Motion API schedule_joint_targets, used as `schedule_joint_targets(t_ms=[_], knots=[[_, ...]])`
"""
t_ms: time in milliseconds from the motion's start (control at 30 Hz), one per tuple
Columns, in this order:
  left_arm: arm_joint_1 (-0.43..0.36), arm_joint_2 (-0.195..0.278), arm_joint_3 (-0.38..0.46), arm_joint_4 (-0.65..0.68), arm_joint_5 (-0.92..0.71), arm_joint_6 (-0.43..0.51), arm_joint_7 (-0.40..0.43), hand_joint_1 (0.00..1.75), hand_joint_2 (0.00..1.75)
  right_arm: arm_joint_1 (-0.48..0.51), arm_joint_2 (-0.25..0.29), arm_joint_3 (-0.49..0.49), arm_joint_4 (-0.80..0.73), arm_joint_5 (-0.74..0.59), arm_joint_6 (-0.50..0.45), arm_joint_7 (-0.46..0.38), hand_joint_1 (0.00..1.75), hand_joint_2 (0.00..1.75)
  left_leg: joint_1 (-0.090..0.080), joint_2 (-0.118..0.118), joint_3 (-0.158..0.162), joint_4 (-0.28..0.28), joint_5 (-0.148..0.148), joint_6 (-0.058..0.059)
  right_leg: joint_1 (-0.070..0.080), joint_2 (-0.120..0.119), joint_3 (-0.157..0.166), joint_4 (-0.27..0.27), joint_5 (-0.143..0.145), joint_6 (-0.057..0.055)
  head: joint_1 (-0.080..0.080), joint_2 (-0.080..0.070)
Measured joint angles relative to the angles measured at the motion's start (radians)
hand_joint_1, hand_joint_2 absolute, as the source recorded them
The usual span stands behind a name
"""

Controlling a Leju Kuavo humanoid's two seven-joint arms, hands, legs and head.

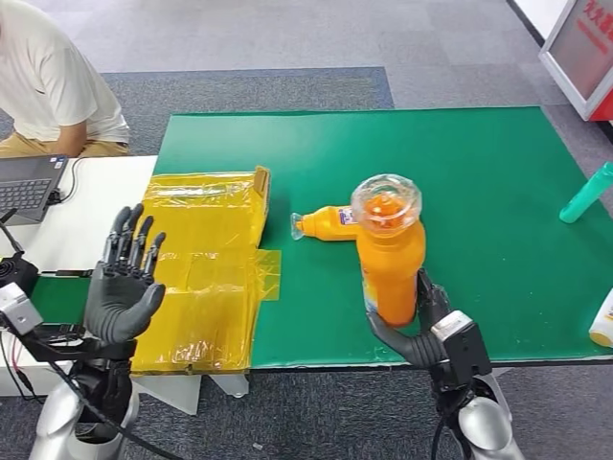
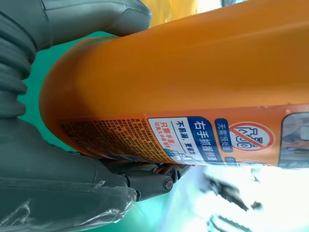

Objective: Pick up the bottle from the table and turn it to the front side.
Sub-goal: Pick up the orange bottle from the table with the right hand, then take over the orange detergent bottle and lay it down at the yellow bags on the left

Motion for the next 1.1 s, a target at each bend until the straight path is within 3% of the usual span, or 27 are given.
schedule_joint_targets(t_ms=[200, 500, 833, 1100], knots=[[-0.066, -0.01, -0.1, 0.063, 0.106, -0.091, 0.066, 0.0, 1.75, -0.04, 0.025, 0.081, -0.004, 0.149, -0.108, -0.015, 1.75, 1.75, 0.0, 0.0, 0.0, 0.0, 0.001, -0.001, 0.0, 0.0, 0.0, 0.0, 0.001, -0.001, 0.0, 0.0], [-0.122, -0.023, -0.278, 0.104, -0.01, -0.099, 0.109, 0.0, 1.75, -0.115, 0.032, 0.195, 0.043, 0.321, -0.22, 0.006, 1.75, 1.75, 0.0, 0.0, -0.001, 0.0, 0.001, -0.001, 0.0, 0.0, 0.0, 0.0, 0.001, -0.001, 0.0, 0.0], [-0.129, -0.024, -0.344, 0.075, -0.512, 0.091, 0.031, 0.0, 1.75, -0.116, 0.03, 0.224, 0.062, 0.334, -0.142, 0.107, 1.75, 1.75, 0.0, 0.0, -0.001, 0.0, 0.001, -0.001, 0.0, 0.0, -0.001, 0.0, 0.0, -0.001, 0.0, 0.0], [-0.129, -0.025, -0.351, 0.037, -0.628, 0.128, 0.016, 0.0, 1.75, -0.102, 0.024, 0.236, 0.039, 0.313, -0.073, 0.128, 1.75, 1.75, 0.0, 0.0, -0.001, 0.0, 0.001, -0.001, 0.0, 0.0, -0.001, 0.0, 0.001, -0.001, 0.0, 0.0]])
